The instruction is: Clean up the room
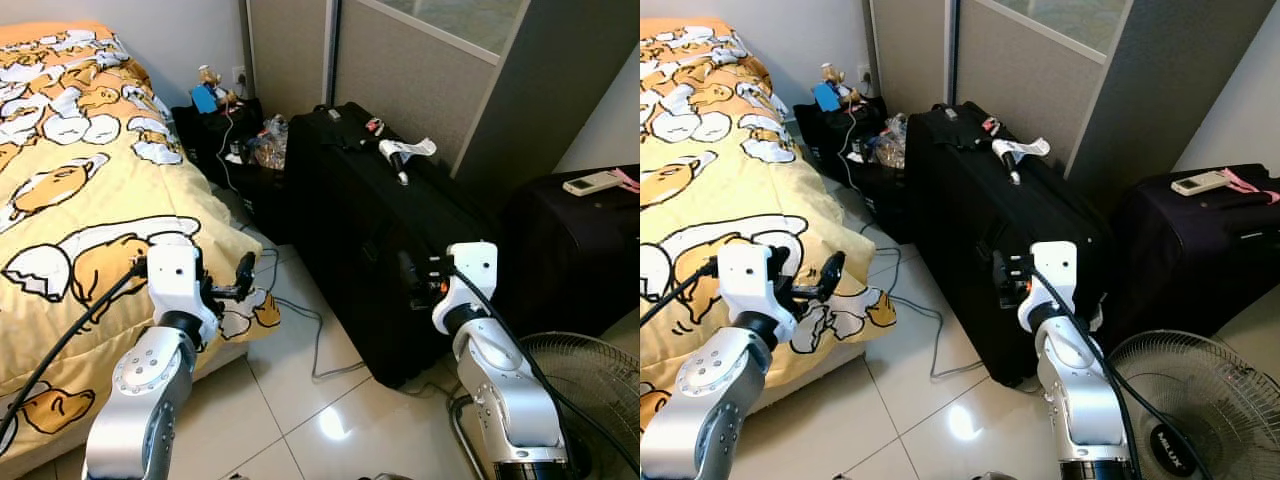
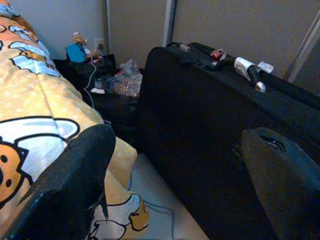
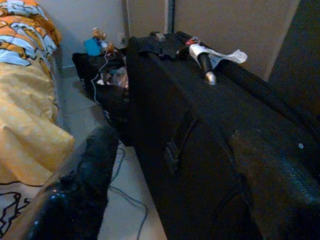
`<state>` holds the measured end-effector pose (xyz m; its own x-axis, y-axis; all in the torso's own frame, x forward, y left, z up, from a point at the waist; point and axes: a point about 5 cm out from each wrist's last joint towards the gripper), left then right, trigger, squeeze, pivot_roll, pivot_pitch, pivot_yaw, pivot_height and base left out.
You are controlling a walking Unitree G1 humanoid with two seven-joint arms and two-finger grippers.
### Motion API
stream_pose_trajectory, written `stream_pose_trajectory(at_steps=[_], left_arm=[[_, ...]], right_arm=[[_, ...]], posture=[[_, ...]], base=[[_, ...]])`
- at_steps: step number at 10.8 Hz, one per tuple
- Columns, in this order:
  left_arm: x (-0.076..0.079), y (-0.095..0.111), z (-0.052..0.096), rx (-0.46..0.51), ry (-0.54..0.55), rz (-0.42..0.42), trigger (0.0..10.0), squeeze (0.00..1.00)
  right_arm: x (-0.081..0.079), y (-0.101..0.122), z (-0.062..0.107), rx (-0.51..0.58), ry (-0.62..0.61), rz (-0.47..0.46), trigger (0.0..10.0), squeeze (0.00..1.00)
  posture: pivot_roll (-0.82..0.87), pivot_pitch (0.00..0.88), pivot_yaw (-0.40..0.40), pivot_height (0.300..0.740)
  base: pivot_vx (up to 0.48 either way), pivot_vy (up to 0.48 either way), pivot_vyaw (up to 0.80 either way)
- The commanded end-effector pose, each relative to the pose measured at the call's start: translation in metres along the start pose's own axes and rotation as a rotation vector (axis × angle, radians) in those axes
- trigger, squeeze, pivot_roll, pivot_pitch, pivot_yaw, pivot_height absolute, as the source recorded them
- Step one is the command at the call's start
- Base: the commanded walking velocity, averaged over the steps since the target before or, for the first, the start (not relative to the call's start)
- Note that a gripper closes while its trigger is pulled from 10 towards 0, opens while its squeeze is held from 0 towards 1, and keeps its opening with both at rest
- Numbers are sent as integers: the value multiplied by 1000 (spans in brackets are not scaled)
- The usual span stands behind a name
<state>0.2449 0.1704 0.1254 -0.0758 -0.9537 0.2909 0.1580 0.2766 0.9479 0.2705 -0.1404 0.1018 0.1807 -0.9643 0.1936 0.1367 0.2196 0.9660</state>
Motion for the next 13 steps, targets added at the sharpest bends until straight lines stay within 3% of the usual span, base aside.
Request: stream_pose_trajectory(at_steps=[1, 2, 3, 4, 5, 7, 8, 10, 11, 13], left_arm=[[1, 4, 1, 16, -2, -16, 10000, 1000], [3, 9, 1, 55, -16, -54, 10000, 1000], [6, 13, 0, 80, -21, -83, 10000, 1000], [10, 15, 0, 123, -35, -95, 10000, 761], [12, 13, -1, 108, -50, -105, 10000, 737], [10, 15, -2, 107, -57, -101, 10000, 765], [8, 15, -1, 114, -46, -103, 10000, 769], [7, 13, 1, 108, -36, -111, 10000, 765], [5, 13, 2, 105, -23, -111, 10000, 765], [4, 13, 2, 103, -16, -107, 10000, 773]], right_arm=[[-1, 4, -1, 46, -4, -3, 10000, 1000], [3, 2, 1, 59, -50, 32, 10000, 1000], [6, 4, 2, 103, -106, 96, 10000, 0], [-5, 2, 6, 87, 75, -43, 10000, 0], [-9, 1, 8, 83, 102, -86, 10000, 0], [-21, 1, 7, 110, 164, 40, 10000, 0], [-25, 2, 6, 108, 198, 41, 10000, 0], [-27, 3, 5, 116, 215, 12, 10000, 0], [-26, 5, 4, 129, 214, -81, 10000, 0], [-25, 2, 4, 93, 216, -152, 10000, 0]], posture=[[-16, 0, -34, 740], [-19, 0, -28, 740], [-24, 0, -22, 740], [-31, 0, -16, 740], [-34, 0, -12, 740], [-32, 0, -15, 740], [-27, 0, -17, 740], [-13, 0, -28, 740], [-10, 0, -32, 740], [-14, 0, -32, 740]], base=[[0, 0, 0], [0, 0, 0], [0, 0, 0], [0, 0, 0], [0, 0, 0], [135, 0, 400], [289, 0, 800], [309, 0, 647], [304, 0, 0], [304, 0, 0]])
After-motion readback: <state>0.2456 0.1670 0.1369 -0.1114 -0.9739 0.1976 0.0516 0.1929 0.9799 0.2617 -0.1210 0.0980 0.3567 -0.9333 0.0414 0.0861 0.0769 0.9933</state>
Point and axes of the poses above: a point about 5 cm out from each wrist's last joint towards the gripper, its own z axis pointing back from the gripper into the wrist, its own y axis along the axis of the wrist's last joint, x = y × z, and after that the axes turned 14 degrees about z, right-handed
